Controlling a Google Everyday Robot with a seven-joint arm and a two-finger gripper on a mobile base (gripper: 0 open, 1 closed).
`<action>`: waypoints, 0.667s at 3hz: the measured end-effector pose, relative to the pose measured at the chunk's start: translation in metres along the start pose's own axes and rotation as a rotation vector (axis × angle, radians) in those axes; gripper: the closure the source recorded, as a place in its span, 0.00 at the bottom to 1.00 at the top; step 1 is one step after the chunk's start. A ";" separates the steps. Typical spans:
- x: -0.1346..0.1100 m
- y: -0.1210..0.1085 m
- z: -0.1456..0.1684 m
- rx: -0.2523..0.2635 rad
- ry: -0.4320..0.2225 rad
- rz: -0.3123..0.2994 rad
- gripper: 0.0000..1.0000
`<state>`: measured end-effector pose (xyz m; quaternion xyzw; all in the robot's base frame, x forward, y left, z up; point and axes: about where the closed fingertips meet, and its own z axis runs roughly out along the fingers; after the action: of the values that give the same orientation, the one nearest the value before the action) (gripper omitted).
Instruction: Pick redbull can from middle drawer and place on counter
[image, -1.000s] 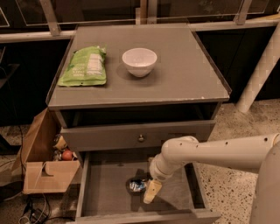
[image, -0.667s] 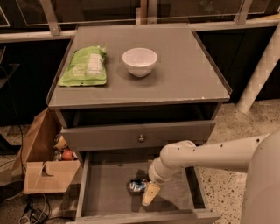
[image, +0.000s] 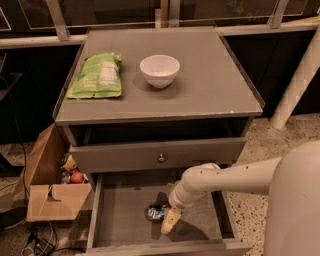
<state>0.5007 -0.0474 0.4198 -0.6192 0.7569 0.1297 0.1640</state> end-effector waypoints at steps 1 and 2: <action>0.002 -0.004 0.012 -0.007 -0.008 0.003 0.00; 0.010 -0.002 0.023 -0.021 -0.005 0.017 0.00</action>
Offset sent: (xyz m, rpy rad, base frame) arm 0.0019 -0.0044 -0.0402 0.0089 0.0421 -0.0199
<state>0.5034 -0.0476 0.3946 -0.6143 0.7602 0.1403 0.1584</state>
